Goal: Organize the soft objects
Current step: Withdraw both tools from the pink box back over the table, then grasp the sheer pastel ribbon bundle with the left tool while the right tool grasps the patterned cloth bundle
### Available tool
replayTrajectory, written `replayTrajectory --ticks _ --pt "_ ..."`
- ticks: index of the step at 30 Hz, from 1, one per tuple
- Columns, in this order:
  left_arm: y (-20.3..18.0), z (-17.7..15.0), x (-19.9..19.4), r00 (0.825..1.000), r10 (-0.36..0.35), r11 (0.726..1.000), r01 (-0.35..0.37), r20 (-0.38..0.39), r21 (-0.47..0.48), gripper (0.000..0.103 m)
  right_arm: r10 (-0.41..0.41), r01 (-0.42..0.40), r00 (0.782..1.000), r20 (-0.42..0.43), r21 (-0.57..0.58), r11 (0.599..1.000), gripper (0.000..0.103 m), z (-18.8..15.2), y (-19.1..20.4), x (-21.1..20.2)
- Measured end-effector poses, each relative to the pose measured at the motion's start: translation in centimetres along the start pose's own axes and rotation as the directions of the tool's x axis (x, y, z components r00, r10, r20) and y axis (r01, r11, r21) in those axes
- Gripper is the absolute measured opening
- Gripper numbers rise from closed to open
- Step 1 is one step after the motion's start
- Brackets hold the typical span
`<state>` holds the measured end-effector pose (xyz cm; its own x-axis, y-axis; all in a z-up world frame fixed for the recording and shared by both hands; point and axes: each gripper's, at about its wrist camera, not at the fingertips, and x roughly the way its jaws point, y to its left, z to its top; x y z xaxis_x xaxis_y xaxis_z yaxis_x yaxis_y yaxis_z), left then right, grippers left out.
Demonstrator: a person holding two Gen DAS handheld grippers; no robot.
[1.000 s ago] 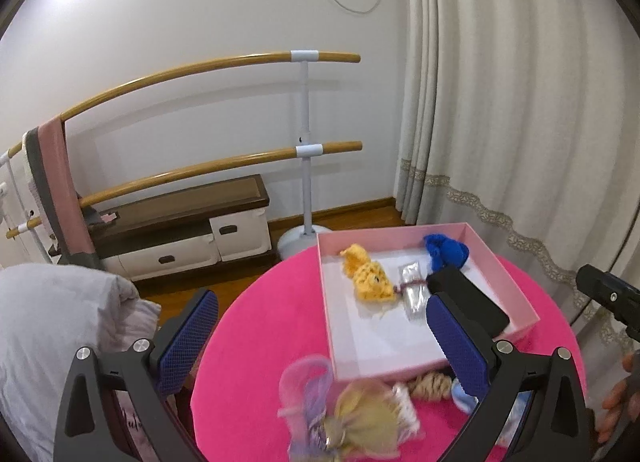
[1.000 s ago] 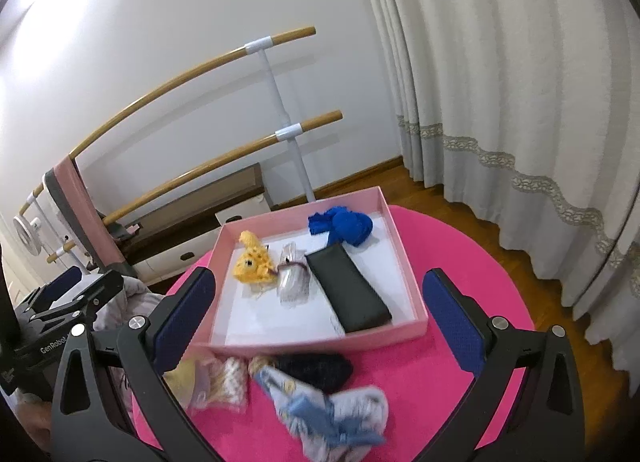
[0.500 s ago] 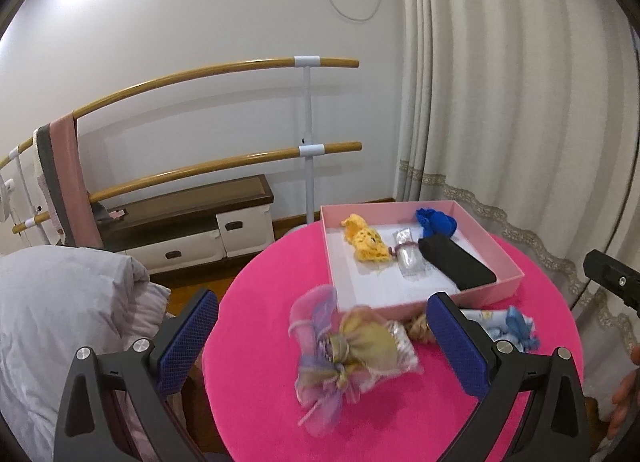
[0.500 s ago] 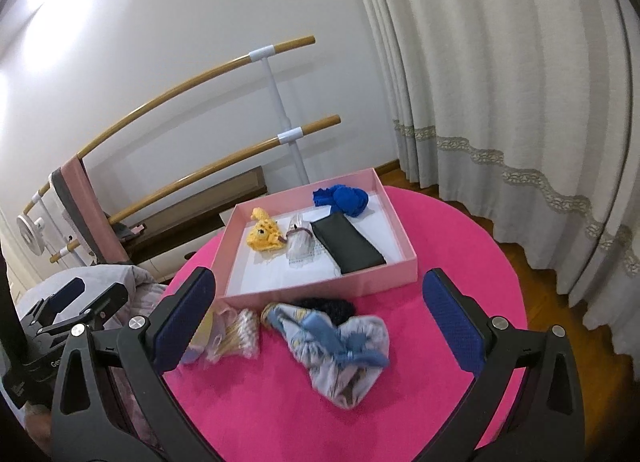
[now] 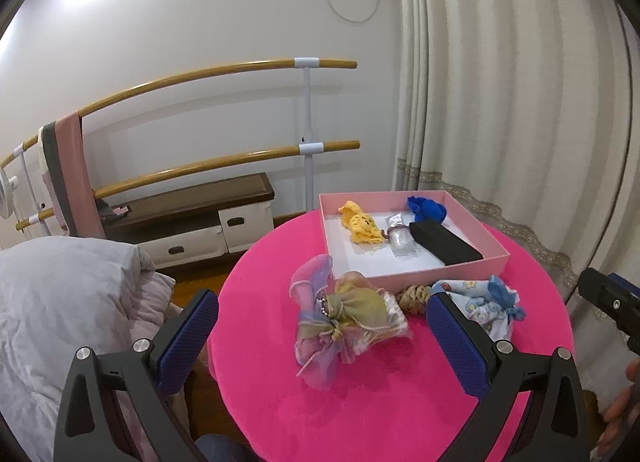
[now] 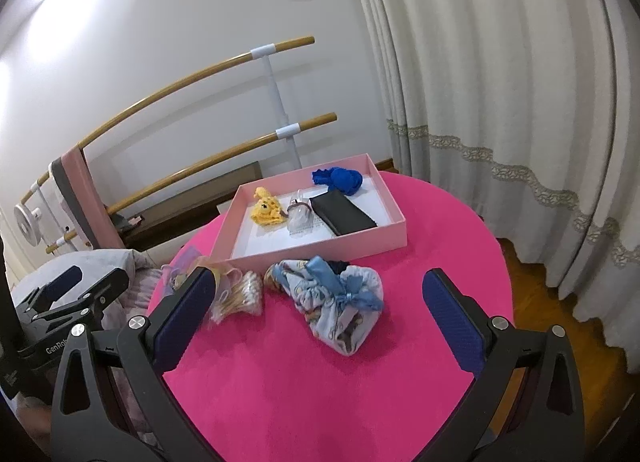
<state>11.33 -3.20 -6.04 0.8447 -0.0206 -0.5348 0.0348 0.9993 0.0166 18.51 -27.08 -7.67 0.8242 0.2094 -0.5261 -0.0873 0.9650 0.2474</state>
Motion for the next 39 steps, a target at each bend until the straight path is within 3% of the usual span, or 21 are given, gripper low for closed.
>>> replayTrajectory --ticks 12,22,39 --pt "-0.4 -0.6 -3.2 1.000 -0.002 1.000 0.002 0.020 0.004 0.103 -0.024 0.026 0.999 0.037 -0.067 0.997 0.103 -0.5 2.1 -2.2" --pt "-0.3 -0.7 -3.6 1.000 0.001 1.000 -0.001 0.015 0.001 0.103 -0.039 0.042 0.998 0.044 -0.074 0.996 0.103 -0.5 2.1 -2.6" --pt "1.8 -2.1 2.0 0.996 0.011 1.000 -0.012 -0.088 -0.012 0.103 -0.072 0.070 0.997 -0.033 -0.048 0.996 0.103 -1.4 -0.3 0.5"
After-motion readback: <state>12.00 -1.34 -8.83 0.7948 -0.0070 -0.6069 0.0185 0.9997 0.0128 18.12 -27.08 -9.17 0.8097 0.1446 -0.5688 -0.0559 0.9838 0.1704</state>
